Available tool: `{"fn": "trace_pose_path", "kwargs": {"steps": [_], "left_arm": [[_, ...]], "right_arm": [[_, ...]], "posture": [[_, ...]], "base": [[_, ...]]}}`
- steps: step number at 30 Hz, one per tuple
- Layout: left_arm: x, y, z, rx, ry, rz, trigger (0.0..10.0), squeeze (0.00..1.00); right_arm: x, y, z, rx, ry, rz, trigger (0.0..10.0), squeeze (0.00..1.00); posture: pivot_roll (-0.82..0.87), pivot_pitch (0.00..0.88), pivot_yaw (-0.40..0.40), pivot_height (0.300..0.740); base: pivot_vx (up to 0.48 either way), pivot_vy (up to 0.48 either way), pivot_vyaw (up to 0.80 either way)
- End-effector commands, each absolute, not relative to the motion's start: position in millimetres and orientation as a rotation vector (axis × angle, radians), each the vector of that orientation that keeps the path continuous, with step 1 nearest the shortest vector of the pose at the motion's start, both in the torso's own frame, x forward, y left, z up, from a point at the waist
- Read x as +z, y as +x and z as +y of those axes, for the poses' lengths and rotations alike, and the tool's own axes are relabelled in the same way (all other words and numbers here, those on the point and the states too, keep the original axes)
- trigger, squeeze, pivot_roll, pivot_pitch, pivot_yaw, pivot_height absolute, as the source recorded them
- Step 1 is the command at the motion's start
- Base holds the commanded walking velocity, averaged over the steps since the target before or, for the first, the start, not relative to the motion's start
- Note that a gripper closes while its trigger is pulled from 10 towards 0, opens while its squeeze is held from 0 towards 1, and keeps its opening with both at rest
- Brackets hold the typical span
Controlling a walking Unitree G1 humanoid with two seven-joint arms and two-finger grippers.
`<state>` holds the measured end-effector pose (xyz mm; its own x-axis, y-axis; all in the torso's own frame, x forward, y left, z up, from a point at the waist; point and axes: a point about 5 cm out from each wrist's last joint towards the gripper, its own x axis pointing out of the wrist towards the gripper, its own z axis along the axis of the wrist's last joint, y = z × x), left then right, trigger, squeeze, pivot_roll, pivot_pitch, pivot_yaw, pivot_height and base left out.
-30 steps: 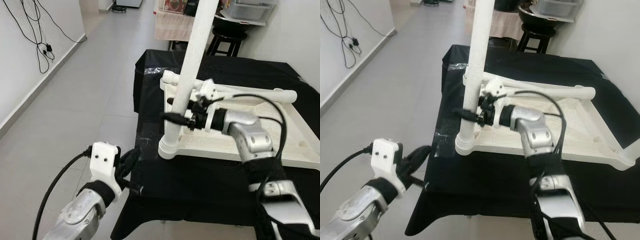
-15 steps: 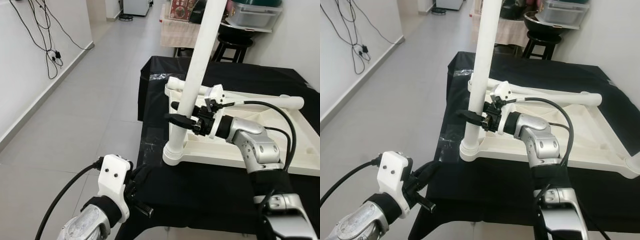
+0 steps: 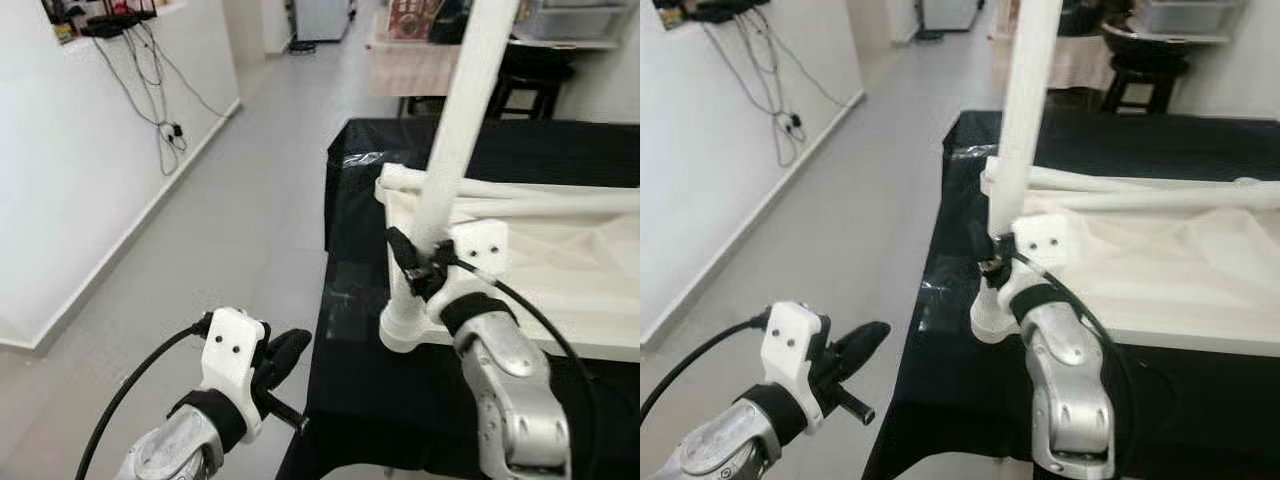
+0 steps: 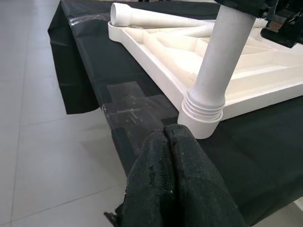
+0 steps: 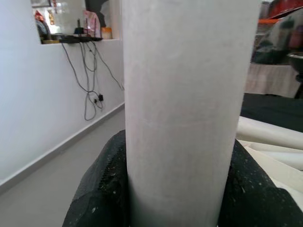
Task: Building children table
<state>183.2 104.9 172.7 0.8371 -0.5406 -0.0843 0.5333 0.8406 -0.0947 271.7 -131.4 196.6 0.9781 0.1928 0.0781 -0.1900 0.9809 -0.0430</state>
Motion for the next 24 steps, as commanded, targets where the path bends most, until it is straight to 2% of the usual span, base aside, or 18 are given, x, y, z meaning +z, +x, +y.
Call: {"fn": "trace_pose_path", "kwargs": {"steps": [1, 2, 3, 5, 6, 7, 13, 14, 15, 16, 17, 22, 23, 24], "left_arm": [[169, 184, 107, -0.546, -0.060, 0.118, 10.0, 0.00], [170, 183, 110, -0.523, -0.061, 0.108, 10.0, 0.00], [170, 181, 113, -0.498, -0.064, 0.102, 10.0, 0.00], [170, 181, 113, -0.498, -0.064, 0.102, 10.0, 0.00], [170, 178, 115, -0.475, -0.059, 0.097, 10.0, 0.00], [171, 172, 121, -0.436, -0.070, 0.095, 10.0, 0.00], [173, 175, 127, -0.444, -0.057, 0.082, 10.0, 0.00], [173, 175, 127, -0.444, -0.057, 0.082, 10.0, 0.00], [173, 178, 131, -0.449, -0.050, 0.077, 10.0, 0.00], [173, 178, 131, -0.449, -0.050, 0.077, 10.0, 0.00], [173, 184, 135, -0.446, -0.051, 0.068, 10.0, 0.00], [174, 195, 140, -0.456, -0.062, 0.040, 10.0, 0.00], [175, 202, 139, -0.491, -0.077, 0.004, 10.0, 0.00], [175, 205, 138, -0.500, -0.078, -0.008, 10.0, 0.00]], "right_arm": [[165, 274, -143, 0.090, -0.067, 0.074, 0.0, 0.00], [161, 278, -138, 0.105, -0.069, 0.085, 0.0, 0.00], [157, 282, -133, 0.147, -0.096, 0.104, 4.4, 0.00], [157, 282, -133, 0.147, -0.096, 0.104, 4.4, 0.00], [156, 285, -132, 0.158, -0.076, 0.111, 10.0, 0.00], [160, 291, -126, 0.275, -0.021, 0.082, 10.0, 1.00], [180, 304, -113, 0.550, 0.015, -0.027, 10.0, 1.00], [180, 304, -113, 0.550, 0.015, -0.027, 10.0, 1.00], [186, 309, -114, 0.600, -0.006, -0.050, 10.0, 0.82], [186, 309, -114, 0.600, -0.006, -0.050, 10.0, 0.82], [191, 315, -116, 0.663, -0.039, -0.057, 10.0, 0.00], [196, 323, -119, 0.787, -0.114, -0.061, 10.0, 0.00], [196, 329, -127, 0.918, -0.126, -0.033, 10.0, 0.00], [195, 332, -131, 0.950, -0.116, -0.015, 10.0, 0.00]], "posture": [[0.04, 0.127, -0.036, 0.740], [0.04, 0.120, -0.043, 0.740], [0.06, 0.134, -0.061, 0.740], [0.06, 0.134, -0.061, 0.740], [0.08, 0.135, -0.071, 0.740], [0.09, 0.140, -0.066, 0.740], [0.10, 0.128, -0.055, 0.740], [0.10, 0.128, -0.055, 0.740], [0.10, 0.125, -0.052, 0.740], [0.10, 0.125, -0.052, 0.740], [0.09, 0.112, -0.043, 0.740], [0.08, 0.101, -0.034, 0.740], [0.07, 0.086, -0.044, 0.740], [0.08, 0.082, -0.047, 0.740]], "base": [[0.000, 0.000, 0.00], [0.000, 0.000, 0.00], [0.000, 0.000, 0.00], [0.000, 0.000, 0.00], [0.000, 0.000, 0.00], [0.000, 0.000, 0.00], [0.000, 0.000, 0.00], [0.000, 0.000, 0.00], [0.000, 0.000, 0.00], [0.000, 0.000, 0.00], [0.000, 0.000, 0.00], [0.000, 0.000, 0.00], [0.000, 0.000, 0.00], [0.000, 0.000, 0.00]]}}
